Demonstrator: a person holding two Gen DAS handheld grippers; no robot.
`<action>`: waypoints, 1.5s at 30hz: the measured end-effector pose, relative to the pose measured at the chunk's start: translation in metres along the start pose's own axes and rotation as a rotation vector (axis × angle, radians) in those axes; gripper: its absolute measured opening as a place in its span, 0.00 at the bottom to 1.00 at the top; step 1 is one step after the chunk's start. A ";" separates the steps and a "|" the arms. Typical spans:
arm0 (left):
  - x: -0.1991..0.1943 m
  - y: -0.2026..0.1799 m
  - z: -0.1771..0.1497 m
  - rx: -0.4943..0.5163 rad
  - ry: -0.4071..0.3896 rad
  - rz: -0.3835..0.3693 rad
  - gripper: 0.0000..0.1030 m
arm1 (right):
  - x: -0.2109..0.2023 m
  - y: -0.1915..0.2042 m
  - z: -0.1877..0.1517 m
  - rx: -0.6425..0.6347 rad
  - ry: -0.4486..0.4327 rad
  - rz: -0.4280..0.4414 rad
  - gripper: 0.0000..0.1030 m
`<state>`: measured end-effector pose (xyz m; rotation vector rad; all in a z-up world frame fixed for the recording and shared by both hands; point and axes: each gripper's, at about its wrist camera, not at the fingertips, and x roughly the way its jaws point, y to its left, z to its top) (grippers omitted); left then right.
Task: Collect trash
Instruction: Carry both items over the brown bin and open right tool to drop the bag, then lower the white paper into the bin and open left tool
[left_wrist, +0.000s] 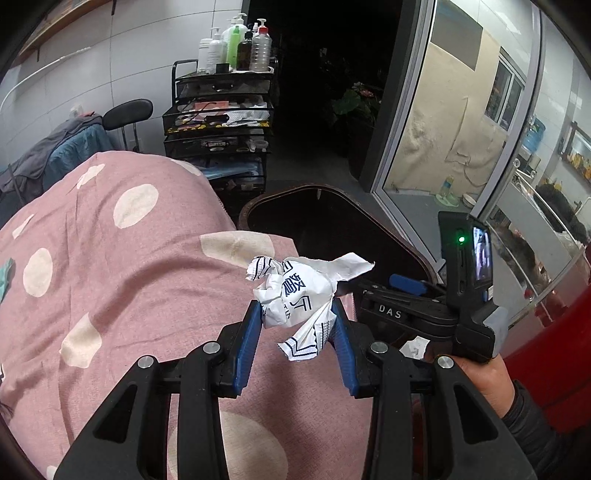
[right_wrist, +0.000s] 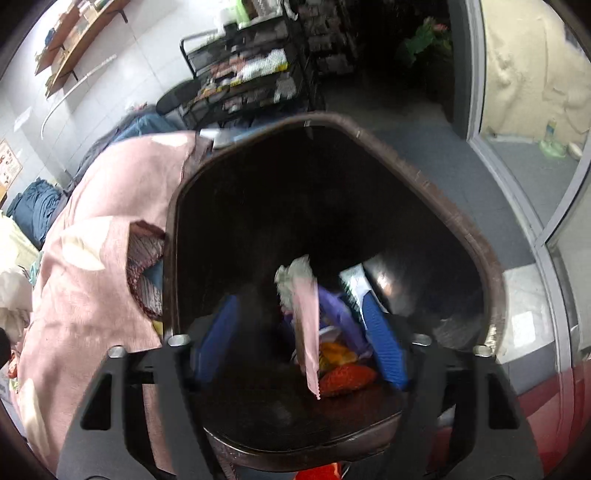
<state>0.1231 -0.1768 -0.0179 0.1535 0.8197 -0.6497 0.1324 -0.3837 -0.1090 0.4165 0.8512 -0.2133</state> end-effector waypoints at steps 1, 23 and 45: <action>0.001 -0.001 0.000 0.002 0.002 0.001 0.37 | 0.003 0.002 0.001 -0.004 0.000 -0.001 0.69; 0.041 -0.040 0.018 0.090 0.072 -0.028 0.37 | -0.051 -0.036 0.019 0.113 -0.158 -0.050 0.77; 0.087 -0.077 0.031 0.221 0.139 0.021 0.41 | -0.058 -0.068 0.023 0.174 -0.178 -0.093 0.78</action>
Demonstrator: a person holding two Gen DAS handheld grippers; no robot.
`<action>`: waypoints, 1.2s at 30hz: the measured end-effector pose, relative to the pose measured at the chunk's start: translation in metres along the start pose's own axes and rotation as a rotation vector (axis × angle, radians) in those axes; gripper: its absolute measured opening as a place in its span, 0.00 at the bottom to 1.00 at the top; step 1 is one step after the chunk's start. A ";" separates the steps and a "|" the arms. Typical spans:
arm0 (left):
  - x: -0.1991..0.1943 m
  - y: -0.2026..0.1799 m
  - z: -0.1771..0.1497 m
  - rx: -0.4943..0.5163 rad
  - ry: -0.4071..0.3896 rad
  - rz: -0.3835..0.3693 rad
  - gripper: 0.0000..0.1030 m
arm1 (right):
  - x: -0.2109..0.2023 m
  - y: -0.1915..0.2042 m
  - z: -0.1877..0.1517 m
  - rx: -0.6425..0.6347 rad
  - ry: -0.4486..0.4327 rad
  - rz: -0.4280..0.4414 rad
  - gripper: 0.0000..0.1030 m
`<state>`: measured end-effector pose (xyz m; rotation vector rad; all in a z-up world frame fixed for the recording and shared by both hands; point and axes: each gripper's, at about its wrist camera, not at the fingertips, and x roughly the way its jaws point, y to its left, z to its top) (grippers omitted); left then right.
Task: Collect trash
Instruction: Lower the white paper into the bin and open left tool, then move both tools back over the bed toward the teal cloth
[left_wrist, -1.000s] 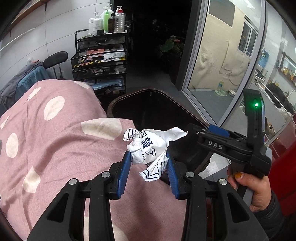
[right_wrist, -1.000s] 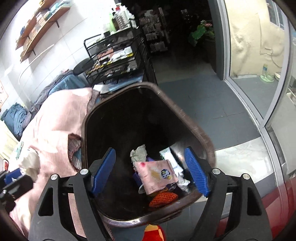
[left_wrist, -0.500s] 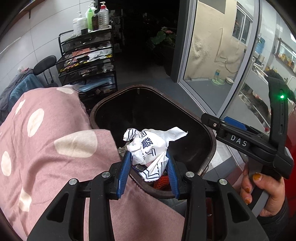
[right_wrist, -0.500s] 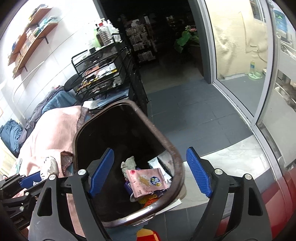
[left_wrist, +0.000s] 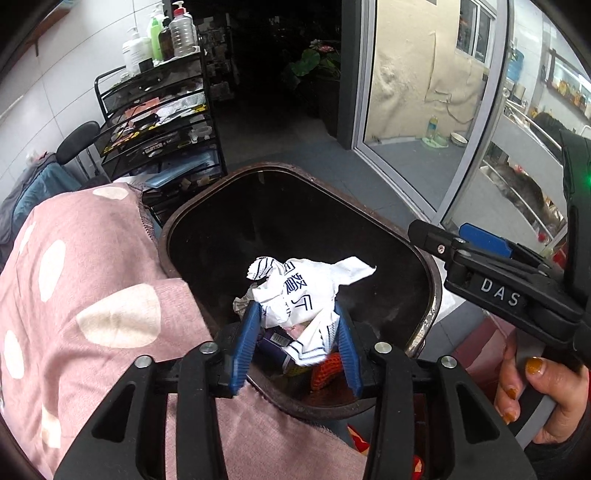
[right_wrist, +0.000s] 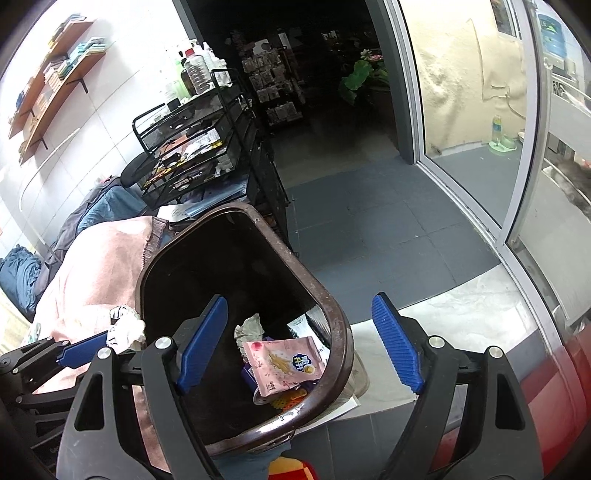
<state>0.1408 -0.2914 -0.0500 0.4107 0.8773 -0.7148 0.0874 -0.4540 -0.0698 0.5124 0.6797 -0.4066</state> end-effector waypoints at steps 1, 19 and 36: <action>0.001 0.000 -0.001 0.003 0.002 0.005 0.43 | 0.000 0.000 0.000 0.002 0.000 -0.001 0.78; -0.063 0.020 -0.018 -0.003 -0.206 0.134 0.91 | -0.007 0.029 -0.001 -0.048 -0.029 0.046 0.87; -0.128 0.128 -0.080 -0.217 -0.266 0.358 0.94 | -0.017 0.163 -0.018 -0.300 -0.035 0.253 0.87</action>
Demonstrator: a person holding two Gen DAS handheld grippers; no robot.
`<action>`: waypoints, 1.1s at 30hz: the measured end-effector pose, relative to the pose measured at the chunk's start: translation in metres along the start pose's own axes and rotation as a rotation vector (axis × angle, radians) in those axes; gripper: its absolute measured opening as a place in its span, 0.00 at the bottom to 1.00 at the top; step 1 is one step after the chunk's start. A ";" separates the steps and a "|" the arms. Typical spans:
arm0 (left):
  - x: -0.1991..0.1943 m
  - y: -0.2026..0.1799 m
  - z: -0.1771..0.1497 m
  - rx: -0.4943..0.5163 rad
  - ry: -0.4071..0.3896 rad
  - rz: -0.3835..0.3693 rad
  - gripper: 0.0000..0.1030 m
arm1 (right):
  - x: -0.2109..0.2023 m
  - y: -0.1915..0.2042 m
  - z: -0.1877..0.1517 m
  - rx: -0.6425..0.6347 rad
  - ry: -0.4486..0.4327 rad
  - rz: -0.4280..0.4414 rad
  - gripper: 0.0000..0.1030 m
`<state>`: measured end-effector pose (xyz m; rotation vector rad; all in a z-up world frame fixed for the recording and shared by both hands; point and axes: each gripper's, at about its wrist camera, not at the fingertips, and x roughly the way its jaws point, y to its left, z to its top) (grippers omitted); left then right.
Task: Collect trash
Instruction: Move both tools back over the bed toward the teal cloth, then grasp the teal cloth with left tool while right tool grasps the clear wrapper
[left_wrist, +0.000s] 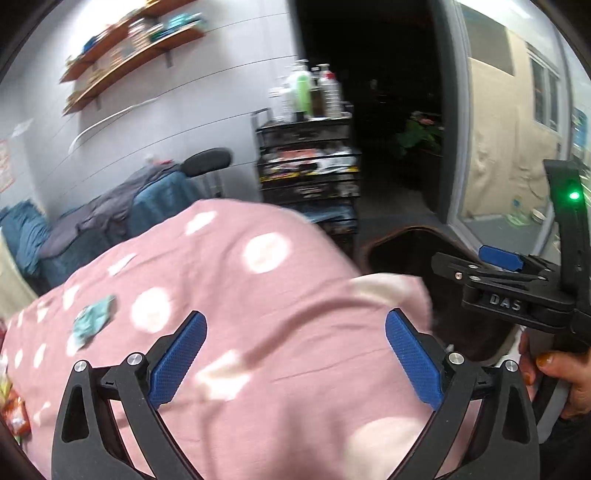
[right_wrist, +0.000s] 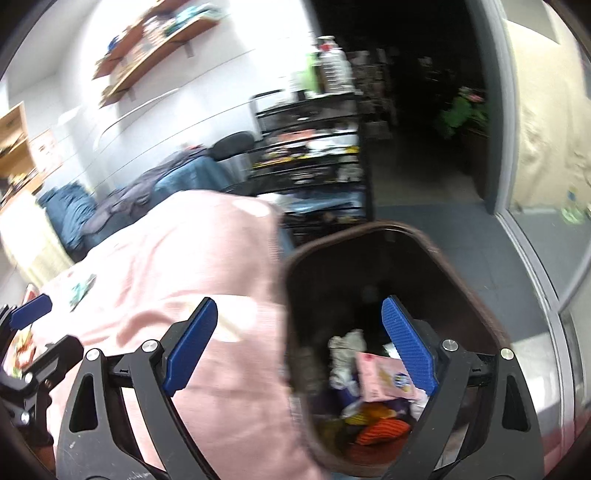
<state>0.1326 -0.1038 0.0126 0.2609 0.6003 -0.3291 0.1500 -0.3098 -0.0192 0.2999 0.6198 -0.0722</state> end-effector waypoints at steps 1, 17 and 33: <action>0.000 0.010 -0.003 -0.013 0.006 0.020 0.94 | 0.003 0.011 0.001 -0.020 0.003 0.017 0.87; -0.010 0.194 -0.059 -0.318 0.131 0.274 0.95 | 0.032 0.175 -0.005 -0.253 0.096 0.309 0.87; 0.046 0.291 -0.062 -0.437 0.210 0.269 0.75 | 0.043 0.238 -0.024 -0.320 0.169 0.371 0.87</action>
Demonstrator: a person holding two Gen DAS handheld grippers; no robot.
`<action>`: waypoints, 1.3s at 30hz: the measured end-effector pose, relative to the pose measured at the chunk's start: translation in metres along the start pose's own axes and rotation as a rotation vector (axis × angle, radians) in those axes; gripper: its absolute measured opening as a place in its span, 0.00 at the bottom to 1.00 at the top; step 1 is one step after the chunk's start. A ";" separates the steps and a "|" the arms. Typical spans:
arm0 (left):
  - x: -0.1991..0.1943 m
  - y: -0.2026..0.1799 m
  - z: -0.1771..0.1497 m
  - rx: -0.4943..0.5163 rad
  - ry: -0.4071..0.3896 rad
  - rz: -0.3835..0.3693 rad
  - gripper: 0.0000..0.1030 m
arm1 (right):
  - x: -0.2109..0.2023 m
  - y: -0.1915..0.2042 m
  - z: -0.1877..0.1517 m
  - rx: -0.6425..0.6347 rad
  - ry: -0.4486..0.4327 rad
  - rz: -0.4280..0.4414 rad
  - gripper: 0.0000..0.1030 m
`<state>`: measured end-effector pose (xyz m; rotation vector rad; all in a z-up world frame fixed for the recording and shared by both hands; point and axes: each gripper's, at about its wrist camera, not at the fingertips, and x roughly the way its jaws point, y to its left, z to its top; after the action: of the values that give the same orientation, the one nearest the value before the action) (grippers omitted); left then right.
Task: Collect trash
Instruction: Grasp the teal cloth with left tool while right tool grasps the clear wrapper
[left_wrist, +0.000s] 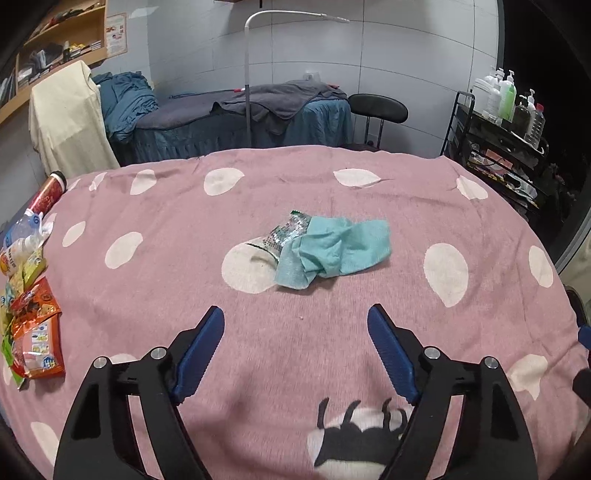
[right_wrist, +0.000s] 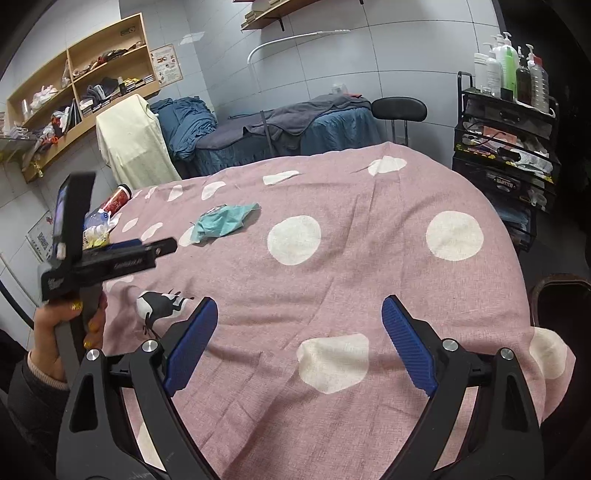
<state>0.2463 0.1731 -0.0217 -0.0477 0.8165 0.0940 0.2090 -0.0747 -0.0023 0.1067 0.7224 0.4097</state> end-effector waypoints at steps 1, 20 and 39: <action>0.008 0.000 0.004 0.003 0.011 0.013 0.73 | 0.001 -0.001 -0.001 0.007 0.003 -0.002 0.87; 0.010 0.004 -0.010 -0.082 0.048 -0.083 0.05 | 0.027 0.006 0.006 -0.028 0.099 0.030 0.86; -0.082 0.060 -0.092 -0.256 -0.061 0.113 0.05 | 0.150 0.117 0.079 -0.186 0.203 0.127 0.86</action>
<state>0.1182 0.2199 -0.0251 -0.2390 0.7420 0.3046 0.3239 0.0958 -0.0084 -0.0658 0.8757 0.6130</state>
